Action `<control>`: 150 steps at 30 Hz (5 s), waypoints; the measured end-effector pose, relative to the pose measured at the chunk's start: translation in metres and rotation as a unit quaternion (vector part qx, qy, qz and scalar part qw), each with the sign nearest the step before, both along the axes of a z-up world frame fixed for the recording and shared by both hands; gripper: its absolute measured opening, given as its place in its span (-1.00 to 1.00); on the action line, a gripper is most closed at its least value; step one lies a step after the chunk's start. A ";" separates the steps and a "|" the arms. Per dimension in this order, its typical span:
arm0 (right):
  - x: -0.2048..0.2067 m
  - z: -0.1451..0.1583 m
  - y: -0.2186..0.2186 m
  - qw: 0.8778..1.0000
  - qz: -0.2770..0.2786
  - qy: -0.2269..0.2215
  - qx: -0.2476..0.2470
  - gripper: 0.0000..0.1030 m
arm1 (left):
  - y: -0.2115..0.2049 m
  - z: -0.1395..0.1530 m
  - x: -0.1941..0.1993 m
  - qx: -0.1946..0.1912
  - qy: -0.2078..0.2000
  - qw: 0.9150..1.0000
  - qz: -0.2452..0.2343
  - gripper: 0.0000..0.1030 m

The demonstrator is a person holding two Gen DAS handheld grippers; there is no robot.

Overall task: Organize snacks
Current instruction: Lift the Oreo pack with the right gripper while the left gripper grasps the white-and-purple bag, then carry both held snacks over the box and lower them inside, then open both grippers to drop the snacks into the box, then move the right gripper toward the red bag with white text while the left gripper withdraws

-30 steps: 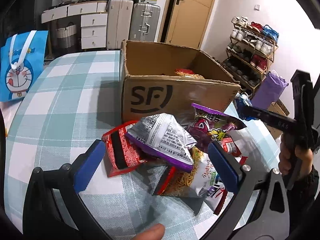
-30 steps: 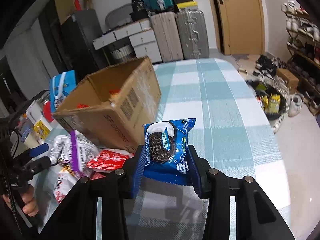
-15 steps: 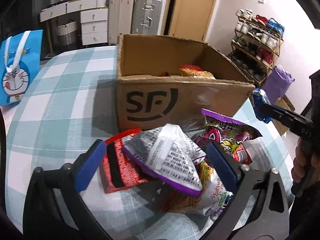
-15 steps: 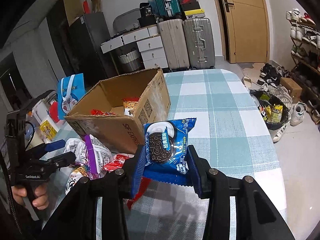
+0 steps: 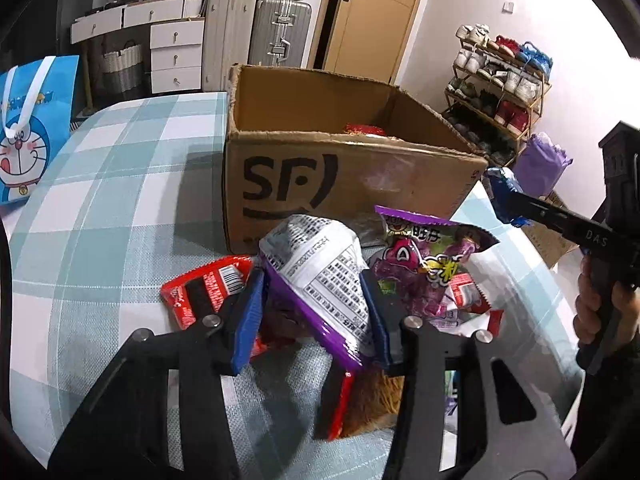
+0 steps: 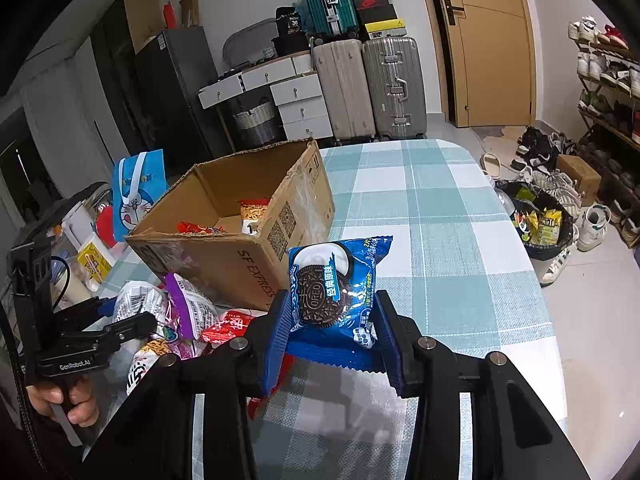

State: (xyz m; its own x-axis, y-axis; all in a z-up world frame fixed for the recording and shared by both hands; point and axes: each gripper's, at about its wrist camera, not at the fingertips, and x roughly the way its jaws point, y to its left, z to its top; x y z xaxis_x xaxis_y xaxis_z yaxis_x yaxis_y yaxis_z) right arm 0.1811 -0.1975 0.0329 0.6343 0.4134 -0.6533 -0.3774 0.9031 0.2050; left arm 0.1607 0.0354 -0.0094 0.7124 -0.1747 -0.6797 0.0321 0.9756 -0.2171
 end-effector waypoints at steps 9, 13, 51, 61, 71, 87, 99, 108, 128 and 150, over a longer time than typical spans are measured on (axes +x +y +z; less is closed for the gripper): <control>-0.002 0.004 -0.003 1.000 -0.003 -0.007 0.003 -0.19 | 0.004 0.012 -0.009 -0.002 -0.026 1.000 -0.004 -0.29; -0.004 0.009 -0.003 1.000 -0.002 -0.013 0.006 -0.19 | 0.004 0.022 -0.015 -0.002 -0.039 0.999 -0.007 -0.35; -0.019 0.067 0.031 0.996 0.055 -0.061 0.037 -0.19 | 0.018 0.131 -0.019 -0.014 -0.125 0.992 0.028 -0.36; 0.004 0.077 0.054 0.995 0.067 -0.066 0.036 -0.19 | 0.027 0.140 0.018 -0.008 -0.122 0.992 0.035 -0.36; 0.033 0.070 0.081 0.995 0.077 -0.054 0.021 -0.19 | 0.016 0.120 0.063 0.014 -0.111 0.993 0.038 -0.36; 0.084 0.045 0.108 0.996 0.083 -0.029 0.021 -0.19 | 0.002 0.087 0.112 0.044 -0.091 0.995 0.027 -0.35; 0.090 0.024 0.125 0.995 0.103 -0.008 0.000 -0.19 | 0.006 0.057 0.129 0.043 -0.062 0.997 0.025 -0.35; 0.086 0.022 0.128 0.995 0.095 -0.005 -0.018 -0.19 | 0.007 0.051 0.125 0.047 -0.053 0.997 0.022 -0.34; 0.023 0.043 0.051 0.998 0.037 -0.046 0.011 0.99 | 0.021 0.074 0.023 0.058 -0.080 0.994 0.056 0.99; -0.005 -0.005 0.048 0.999 0.044 -0.002 -0.017 0.99 | 0.049 0.005 -0.018 0.044 -0.007 0.996 0.083 0.99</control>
State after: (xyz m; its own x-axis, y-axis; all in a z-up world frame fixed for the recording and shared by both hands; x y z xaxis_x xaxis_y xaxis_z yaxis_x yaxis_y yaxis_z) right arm 0.1760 -0.1495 0.0280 0.5989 0.4459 -0.6652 -0.4571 0.8724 0.1732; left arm 0.1426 0.0840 -0.0043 0.7357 0.0061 -0.6773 -0.1291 0.9829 -0.1314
